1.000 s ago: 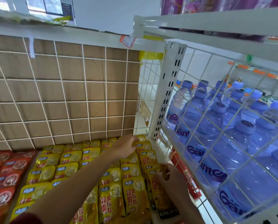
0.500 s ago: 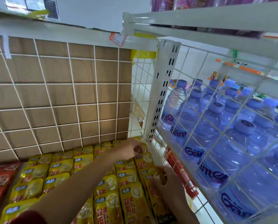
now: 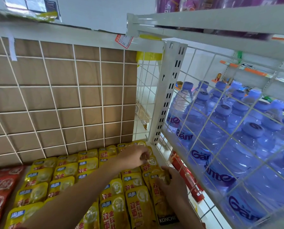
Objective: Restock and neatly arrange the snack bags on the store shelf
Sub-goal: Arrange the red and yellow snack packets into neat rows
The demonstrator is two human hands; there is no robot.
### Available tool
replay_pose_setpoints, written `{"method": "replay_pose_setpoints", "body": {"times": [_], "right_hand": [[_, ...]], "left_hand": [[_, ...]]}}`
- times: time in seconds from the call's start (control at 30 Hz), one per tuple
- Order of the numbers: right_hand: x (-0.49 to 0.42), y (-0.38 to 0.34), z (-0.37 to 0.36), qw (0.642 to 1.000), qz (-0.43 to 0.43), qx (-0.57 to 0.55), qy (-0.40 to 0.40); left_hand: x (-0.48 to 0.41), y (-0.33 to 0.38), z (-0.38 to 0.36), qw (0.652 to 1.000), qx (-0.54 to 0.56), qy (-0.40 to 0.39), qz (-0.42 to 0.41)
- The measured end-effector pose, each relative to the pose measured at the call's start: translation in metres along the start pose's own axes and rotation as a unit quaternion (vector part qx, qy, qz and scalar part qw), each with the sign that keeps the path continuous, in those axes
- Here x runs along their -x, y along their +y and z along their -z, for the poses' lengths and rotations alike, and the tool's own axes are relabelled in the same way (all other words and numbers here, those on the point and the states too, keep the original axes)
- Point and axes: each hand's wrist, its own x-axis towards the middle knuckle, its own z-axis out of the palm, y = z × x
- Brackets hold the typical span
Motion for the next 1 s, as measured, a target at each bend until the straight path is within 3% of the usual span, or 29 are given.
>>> {"method": "replay_pose_setpoints", "body": {"times": [0.67,0.83,1.0], "right_hand": [[0.005,0.004,0.012,0.999,-0.031,-0.008,-0.016],[0.01,0.006,0.022,0.999,-0.006,0.001,-0.033],[0.021,0.009,0.025,0.998,-0.003,-0.003,-0.059]], "left_hand": [[0.014,0.009,-0.008,0.999,-0.032,-0.017,0.01],[0.015,0.006,-0.018,0.991,-0.113,-0.068,-0.011],[0.014,0.006,-0.022,0.988,-0.123,-0.097,-0.006]]}}
